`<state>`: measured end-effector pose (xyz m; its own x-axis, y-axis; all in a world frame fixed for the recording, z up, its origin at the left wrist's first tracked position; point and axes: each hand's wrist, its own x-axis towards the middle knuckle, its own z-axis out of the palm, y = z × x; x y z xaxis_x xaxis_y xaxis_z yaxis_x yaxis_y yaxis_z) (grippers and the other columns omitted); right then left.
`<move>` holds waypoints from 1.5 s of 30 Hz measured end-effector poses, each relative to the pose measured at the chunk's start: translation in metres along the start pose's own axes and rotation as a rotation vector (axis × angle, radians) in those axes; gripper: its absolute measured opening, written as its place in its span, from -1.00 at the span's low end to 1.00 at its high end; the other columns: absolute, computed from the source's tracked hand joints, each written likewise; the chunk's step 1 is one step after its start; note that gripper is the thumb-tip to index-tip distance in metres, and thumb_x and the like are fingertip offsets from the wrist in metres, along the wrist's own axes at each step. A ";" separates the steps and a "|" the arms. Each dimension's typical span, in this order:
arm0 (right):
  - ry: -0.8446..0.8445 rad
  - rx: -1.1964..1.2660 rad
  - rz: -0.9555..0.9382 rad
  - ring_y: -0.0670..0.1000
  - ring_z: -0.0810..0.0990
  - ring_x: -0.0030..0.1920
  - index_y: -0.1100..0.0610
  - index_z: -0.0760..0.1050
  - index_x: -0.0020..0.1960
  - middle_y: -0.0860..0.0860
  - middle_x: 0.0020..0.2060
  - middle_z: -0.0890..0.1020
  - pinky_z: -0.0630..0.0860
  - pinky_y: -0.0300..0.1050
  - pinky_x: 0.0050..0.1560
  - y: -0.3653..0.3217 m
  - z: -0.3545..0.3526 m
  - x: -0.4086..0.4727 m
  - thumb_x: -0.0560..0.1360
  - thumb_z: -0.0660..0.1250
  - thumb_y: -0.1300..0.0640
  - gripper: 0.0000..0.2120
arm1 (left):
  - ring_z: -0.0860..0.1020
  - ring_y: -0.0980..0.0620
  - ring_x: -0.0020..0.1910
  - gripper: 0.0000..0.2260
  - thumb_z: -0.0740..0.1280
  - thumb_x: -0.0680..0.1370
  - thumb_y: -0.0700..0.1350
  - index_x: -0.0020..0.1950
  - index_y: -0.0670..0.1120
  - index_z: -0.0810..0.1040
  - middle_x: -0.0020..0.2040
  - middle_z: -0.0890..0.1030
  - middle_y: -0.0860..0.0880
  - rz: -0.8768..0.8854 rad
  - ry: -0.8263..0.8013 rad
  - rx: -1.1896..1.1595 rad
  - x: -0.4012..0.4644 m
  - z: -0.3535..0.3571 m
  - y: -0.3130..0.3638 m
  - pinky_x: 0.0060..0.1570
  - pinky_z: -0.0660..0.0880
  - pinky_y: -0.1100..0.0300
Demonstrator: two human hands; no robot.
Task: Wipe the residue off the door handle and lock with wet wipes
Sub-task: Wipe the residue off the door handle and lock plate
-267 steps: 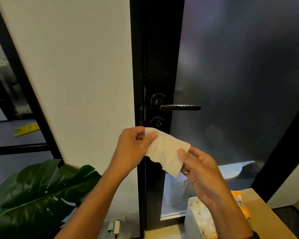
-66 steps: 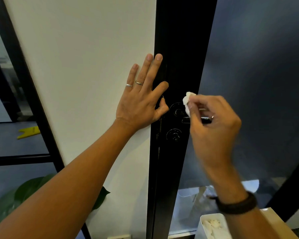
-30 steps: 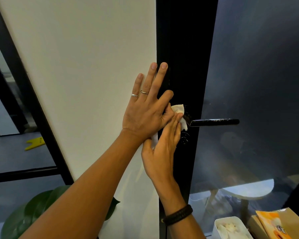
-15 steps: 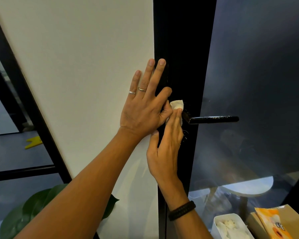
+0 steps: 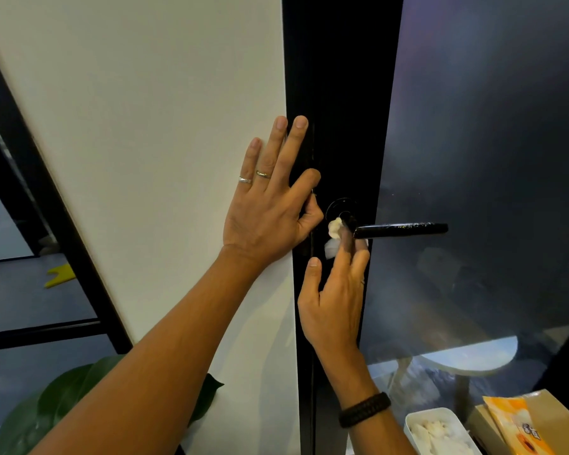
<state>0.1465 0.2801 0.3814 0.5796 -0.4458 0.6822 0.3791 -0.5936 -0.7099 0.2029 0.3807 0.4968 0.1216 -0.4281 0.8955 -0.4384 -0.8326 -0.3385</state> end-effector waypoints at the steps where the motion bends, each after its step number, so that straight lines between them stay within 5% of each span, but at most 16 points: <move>1: -0.021 0.002 0.013 0.06 0.25 0.60 0.09 0.12 0.66 0.04 0.62 0.17 0.39 0.11 0.51 0.003 -0.001 0.002 0.67 0.22 0.04 -0.39 | 0.18 -0.30 0.67 -0.79 0.25 0.67 0.02 0.15 -0.02 0.63 0.67 0.24 -0.25 -0.003 -0.002 -0.004 0.000 0.000 0.000 0.67 0.11 -0.22; 9: -0.223 -0.202 -0.254 -0.11 -0.22 0.68 -0.14 -0.05 0.66 -0.29 0.66 -0.19 -0.12 0.30 0.66 0.056 -0.029 0.037 0.71 0.06 -0.13 -0.43 | 0.16 -0.30 0.68 -0.78 0.25 0.67 0.03 0.16 -0.01 0.63 0.67 0.23 -0.25 -0.017 -0.009 -0.016 -0.001 0.001 0.001 0.67 0.11 -0.22; 12: -0.333 -0.205 -0.320 -0.02 -0.27 0.69 -0.03 -0.03 0.71 -0.15 0.70 -0.17 -0.12 0.30 0.66 0.066 -0.043 0.055 0.70 0.15 -0.07 -0.35 | 0.17 -0.30 0.68 -0.77 0.24 0.67 0.04 0.16 -0.02 0.64 0.67 0.24 -0.25 -0.019 -0.011 -0.019 -0.001 0.000 0.001 0.67 0.10 -0.22; 17: -0.371 -0.160 -0.485 0.11 -0.16 0.70 0.07 0.10 0.69 -0.06 0.70 0.04 -0.08 0.32 0.65 0.060 -0.059 0.086 0.69 0.20 0.04 -0.39 | 0.16 -0.30 0.68 -0.78 0.26 0.66 0.03 0.16 -0.02 0.64 0.67 0.23 -0.25 -0.020 -0.016 -0.004 0.000 0.001 0.002 0.67 0.10 -0.22; 20: -0.254 -0.112 -0.536 0.15 0.04 0.68 0.11 0.24 0.65 -0.04 0.66 0.21 0.07 0.14 0.66 0.059 -0.056 0.091 0.69 0.24 0.19 -0.46 | 0.16 -0.30 0.68 -0.79 0.27 0.66 0.03 0.15 -0.02 0.64 0.67 0.23 -0.25 -0.018 -0.019 -0.003 0.001 0.000 0.003 0.67 0.10 -0.22; 23: -0.087 0.074 -0.392 0.10 0.32 0.56 0.23 0.42 0.53 0.07 0.52 0.41 0.26 -0.08 0.59 0.062 -0.043 0.069 0.66 0.31 0.34 -0.55 | 0.14 -0.30 0.69 -0.77 0.25 0.67 0.03 0.15 -0.02 0.64 0.68 0.22 -0.25 -0.020 -0.027 0.001 0.000 0.000 0.002 0.67 0.10 -0.23; 27: 0.112 0.056 -0.251 0.16 0.57 0.23 0.31 0.66 0.20 0.17 0.21 0.60 0.55 -0.06 0.26 0.069 -0.031 0.048 0.61 0.37 0.33 -0.80 | 0.15 -0.31 0.68 -0.76 0.22 0.67 0.04 0.14 -0.02 0.63 0.68 0.22 -0.25 -0.018 -0.035 0.004 0.000 -0.001 0.002 0.66 0.13 -0.25; 30: 0.141 0.014 -0.260 0.15 0.47 0.39 0.25 0.64 0.28 0.11 0.38 0.57 0.47 -0.11 0.40 0.060 -0.026 0.051 0.62 0.36 0.27 -0.75 | 0.15 -0.32 0.68 -0.76 0.21 0.67 0.03 0.14 -0.02 0.63 0.68 0.22 -0.26 -0.010 -0.036 0.000 0.001 -0.001 0.002 0.65 0.13 -0.26; 33: 0.115 -0.056 -0.222 0.08 0.13 0.65 0.13 0.41 0.56 0.05 0.64 0.27 0.18 0.03 0.64 0.052 -0.020 0.060 0.65 0.31 0.27 -0.52 | 0.14 -0.31 0.68 -0.76 0.21 0.67 0.04 0.15 -0.02 0.62 0.68 0.22 -0.26 -0.011 -0.035 0.002 0.001 0.000 0.001 0.66 0.13 -0.25; 37: 0.053 -0.150 -0.237 0.03 -0.05 0.68 0.08 0.20 0.67 0.03 0.70 0.07 -0.06 -0.03 0.66 0.050 -0.020 0.065 0.69 0.20 0.10 -0.44 | 0.15 -0.32 0.68 -0.76 0.22 0.67 0.05 0.15 -0.02 0.63 0.68 0.22 -0.26 -0.009 -0.030 0.001 -0.001 0.001 0.002 0.65 0.14 -0.26; 39: 0.022 -0.175 -0.225 0.05 -0.01 0.68 0.05 0.25 0.65 0.00 0.69 0.08 -0.08 -0.16 0.61 0.053 -0.022 0.056 0.71 0.21 0.05 -0.48 | 0.15 -0.32 0.68 -0.75 0.22 0.68 0.05 0.15 -0.02 0.63 0.68 0.22 -0.26 -0.011 -0.027 0.001 -0.001 0.001 0.001 0.65 0.14 -0.25; 41: 0.080 -0.161 -0.180 0.08 0.24 0.52 0.07 0.51 0.48 0.08 0.58 0.29 0.19 -0.20 0.50 0.061 -0.025 0.043 0.68 0.32 0.08 -0.63 | 0.15 -0.32 0.68 -0.75 0.21 0.68 0.05 0.16 -0.02 0.63 0.68 0.22 -0.26 -0.015 -0.025 0.003 -0.002 0.002 0.001 0.66 0.13 -0.25; 43: 0.200 -0.135 -0.160 0.11 0.38 0.18 0.17 0.67 0.24 0.18 0.27 0.48 0.48 -0.01 0.16 0.069 -0.028 0.041 0.62 0.42 0.17 -0.78 | 0.15 -0.31 0.68 -0.75 0.21 0.68 0.05 0.16 -0.02 0.63 0.68 0.22 -0.26 -0.015 -0.028 0.005 -0.002 0.001 0.001 0.66 0.12 -0.25; 45: 0.273 -0.102 -0.149 0.10 0.36 0.01 0.25 0.70 0.08 0.14 0.00 0.45 0.46 0.02 -0.06 0.074 -0.032 0.047 0.58 0.45 0.23 -0.87 | 0.15 -0.31 0.68 -0.75 0.21 0.68 0.05 0.15 -0.01 0.63 0.68 0.22 -0.26 -0.016 -0.031 -0.001 -0.001 0.000 0.002 0.66 0.12 -0.24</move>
<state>0.1790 0.1942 0.3670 0.3036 -0.5038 0.8087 0.3631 -0.7235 -0.5871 0.2024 0.3797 0.4950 0.1558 -0.4254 0.8915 -0.4371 -0.8390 -0.3240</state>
